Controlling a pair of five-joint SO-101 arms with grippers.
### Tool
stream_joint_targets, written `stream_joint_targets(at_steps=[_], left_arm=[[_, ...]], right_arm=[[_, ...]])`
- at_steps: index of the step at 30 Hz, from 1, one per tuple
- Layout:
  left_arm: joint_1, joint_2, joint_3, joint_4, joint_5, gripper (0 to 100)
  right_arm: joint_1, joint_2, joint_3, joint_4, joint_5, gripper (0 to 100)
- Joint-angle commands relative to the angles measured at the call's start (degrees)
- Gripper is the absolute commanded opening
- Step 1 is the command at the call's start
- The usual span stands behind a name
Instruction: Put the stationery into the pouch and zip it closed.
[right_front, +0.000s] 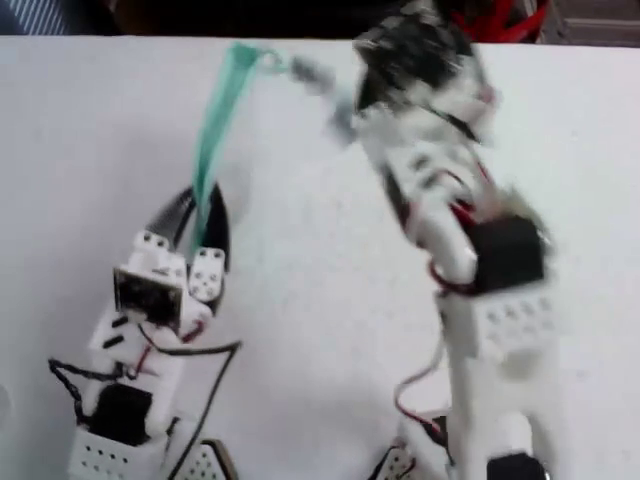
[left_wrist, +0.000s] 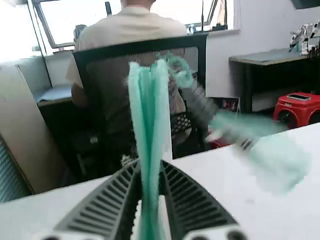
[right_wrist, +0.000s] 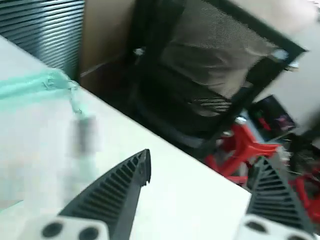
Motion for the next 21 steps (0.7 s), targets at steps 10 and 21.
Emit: stream_joint_targets(at_steps=[10, 21], left_arm=[[9.54, 27.3, -3.6, -31.3, -19.87, 2], [18.33, 77.67, -34.73, -31.3, -22.15, 2]], right_arm=[[22.64, -3.65, 12.48, 0.4, 1.05, 18.0], [24.31, -9.36, 31.03, -10.15, 1.23, 11.7]])
